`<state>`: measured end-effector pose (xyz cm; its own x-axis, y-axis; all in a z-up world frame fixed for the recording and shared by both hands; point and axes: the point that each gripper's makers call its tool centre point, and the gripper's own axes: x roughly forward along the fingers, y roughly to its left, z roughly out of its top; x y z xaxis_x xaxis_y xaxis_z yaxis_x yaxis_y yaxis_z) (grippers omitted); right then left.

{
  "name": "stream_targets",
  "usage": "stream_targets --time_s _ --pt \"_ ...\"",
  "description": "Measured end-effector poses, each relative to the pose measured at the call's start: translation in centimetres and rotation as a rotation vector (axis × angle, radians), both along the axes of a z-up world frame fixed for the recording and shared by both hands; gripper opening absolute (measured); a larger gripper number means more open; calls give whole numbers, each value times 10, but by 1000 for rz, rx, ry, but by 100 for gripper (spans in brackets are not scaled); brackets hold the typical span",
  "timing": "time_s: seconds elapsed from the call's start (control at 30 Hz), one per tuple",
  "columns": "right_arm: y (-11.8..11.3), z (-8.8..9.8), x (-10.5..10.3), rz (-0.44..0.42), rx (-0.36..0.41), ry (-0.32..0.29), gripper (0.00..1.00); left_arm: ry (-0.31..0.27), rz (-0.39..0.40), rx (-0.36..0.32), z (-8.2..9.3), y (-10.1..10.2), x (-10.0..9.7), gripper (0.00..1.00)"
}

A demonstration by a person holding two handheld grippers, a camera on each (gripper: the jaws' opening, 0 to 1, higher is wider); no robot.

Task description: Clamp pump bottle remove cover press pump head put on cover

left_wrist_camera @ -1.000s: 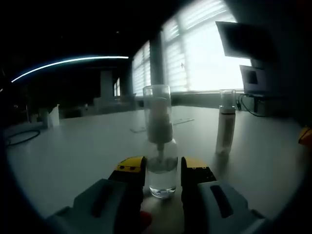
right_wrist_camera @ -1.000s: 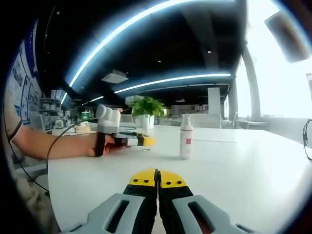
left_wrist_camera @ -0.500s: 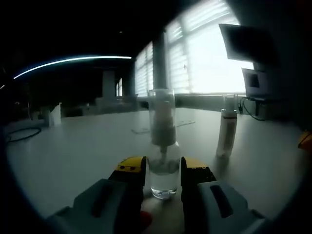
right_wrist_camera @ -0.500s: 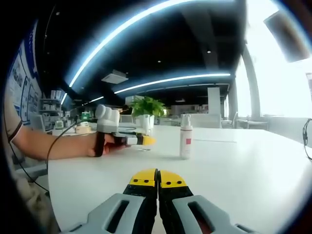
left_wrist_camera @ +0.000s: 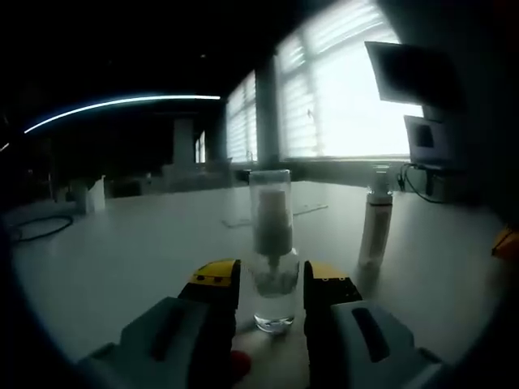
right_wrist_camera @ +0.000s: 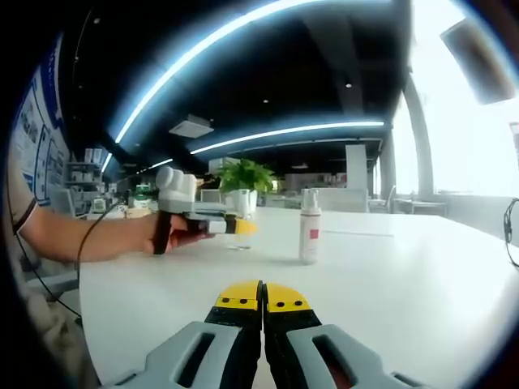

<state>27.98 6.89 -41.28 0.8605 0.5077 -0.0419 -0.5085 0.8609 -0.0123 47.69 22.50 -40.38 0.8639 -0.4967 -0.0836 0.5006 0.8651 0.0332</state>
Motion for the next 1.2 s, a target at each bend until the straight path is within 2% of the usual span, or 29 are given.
stream_targets --time_s 0.1,0.23,0.47,0.67,0.87,0.9,0.97,1.1,1.2 --pt "0 0 0 1 -3 -3 0 13 -7 -21 2 1 -5 23" --pt "0 1 0 2 -5 -7 0 -10 -21 -9 8 1 -16 25" --pt "1 0 -1 6 -13 -4 0 -12 -23 -33 16 0 -37 25" --pt "1 0 -1 3 -16 -6 0 -36 -14 -53 33 8 -46 25" --pt "1 -1 0 4 -18 -5 0 -69 -16 -72 52 14 -68 25" --pt "1 -1 0 4 -18 -5 0 -73 -18 -74 54 8 -80 25" --pt "1 -1 0 4 -18 -5 0 -78 -18 -69 57 11 -84 25" --pt "2 -1 0 6 -22 -6 0 -85 -28 -56 57 7 -109 24" --pt "2 -1 0 7 -24 -6 0 -101 -25 -61 58 15 -116 24"
